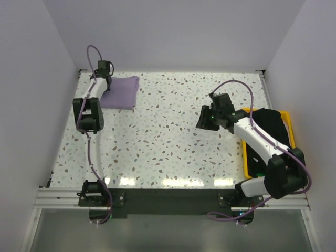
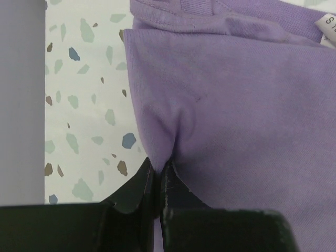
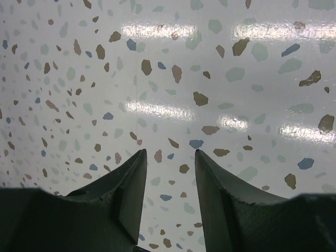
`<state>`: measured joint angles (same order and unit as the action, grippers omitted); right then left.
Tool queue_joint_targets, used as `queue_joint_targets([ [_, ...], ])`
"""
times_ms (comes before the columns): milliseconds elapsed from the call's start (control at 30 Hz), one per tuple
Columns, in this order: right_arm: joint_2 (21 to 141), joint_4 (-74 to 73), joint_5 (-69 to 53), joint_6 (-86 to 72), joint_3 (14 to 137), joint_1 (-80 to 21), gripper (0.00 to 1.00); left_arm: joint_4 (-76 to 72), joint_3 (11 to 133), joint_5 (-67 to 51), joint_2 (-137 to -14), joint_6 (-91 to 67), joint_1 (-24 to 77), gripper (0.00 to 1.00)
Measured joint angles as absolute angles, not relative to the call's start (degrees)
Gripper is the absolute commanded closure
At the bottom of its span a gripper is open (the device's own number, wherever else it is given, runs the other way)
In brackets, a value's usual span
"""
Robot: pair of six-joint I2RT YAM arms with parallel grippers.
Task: Fold and stack the t-shirts
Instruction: Neatly place the folded tshirt to the corner
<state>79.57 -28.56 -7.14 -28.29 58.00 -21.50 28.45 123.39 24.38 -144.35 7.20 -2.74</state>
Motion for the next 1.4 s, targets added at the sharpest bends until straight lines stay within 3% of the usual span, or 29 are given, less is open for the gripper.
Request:
queue_joint_targets([
  [567, 81.4, -27.7, -8.4, -28.2, 58.0, -21.8, 0.54, 23.6, 126.2, 21.0, -145.6, 8.9, -10.1, 1.0],
  [967, 81.4, -27.6, -8.5, -28.2, 58.0, -22.2, 0.53, 21.9, 127.0, 20.6, -145.6, 8.8, -10.4, 0.94],
  [1033, 81.4, -27.5, -8.5, -28.2, 57.9, -22.2, 0.51, 21.9, 127.2, 20.7, -145.6, 8.9, -10.4, 0.84],
  [1100, 81.4, -27.3, -8.5, -28.1, 57.8, -22.2, 0.48, 21.7, 127.3, 20.9, -145.6, 8.7, -10.4, 0.64],
  [1133, 81.4, -27.3, -8.5, -28.1, 57.8, -22.2, 0.48, 21.6, 127.3, 21.1, -145.6, 8.7, -10.4, 0.59],
  [1400, 81.3, -27.2, -8.5, -28.0, 57.8, -22.5, 0.31, 21.0, 126.5, 23.5, -143.9, 5.0, -10.0, 0.35],
])
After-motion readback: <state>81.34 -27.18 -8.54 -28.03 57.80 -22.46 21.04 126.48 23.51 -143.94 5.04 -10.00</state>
